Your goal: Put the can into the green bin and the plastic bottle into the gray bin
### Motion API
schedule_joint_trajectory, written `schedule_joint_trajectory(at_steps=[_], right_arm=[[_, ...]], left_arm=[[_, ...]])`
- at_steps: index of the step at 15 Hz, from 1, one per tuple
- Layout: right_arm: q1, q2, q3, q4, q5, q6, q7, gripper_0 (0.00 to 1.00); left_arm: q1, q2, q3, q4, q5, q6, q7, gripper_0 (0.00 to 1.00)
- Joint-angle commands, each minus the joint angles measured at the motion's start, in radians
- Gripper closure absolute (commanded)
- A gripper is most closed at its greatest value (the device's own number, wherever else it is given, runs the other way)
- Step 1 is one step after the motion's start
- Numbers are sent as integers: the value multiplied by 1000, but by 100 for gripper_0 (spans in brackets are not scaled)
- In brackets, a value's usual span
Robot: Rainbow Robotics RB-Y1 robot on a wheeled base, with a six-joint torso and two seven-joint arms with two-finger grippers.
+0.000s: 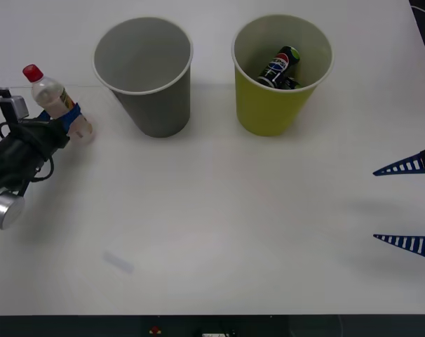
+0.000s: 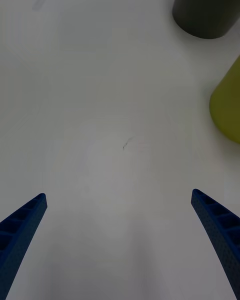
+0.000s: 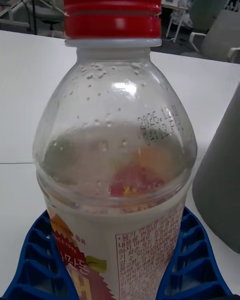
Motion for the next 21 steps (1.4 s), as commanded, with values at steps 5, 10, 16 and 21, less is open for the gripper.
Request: schedule_joint_trajectory(at_steps=[5,10,16,21], right_arm=[[0,0,0,0,0,0,0,0],[0,0,0,0,0,0,0,0],[0,0,0,0,0,0,0,0],[0,0,0,0,0,0,0,0]], left_arm=[[118,84,262,-90,-644,-17,511,100],[184,87,572,-125,-1273,-230,1064,100],[313,94,908,-419,-1836,-352,1601,100],[319,94,1121,-611,-2146,-579,1894,100]])
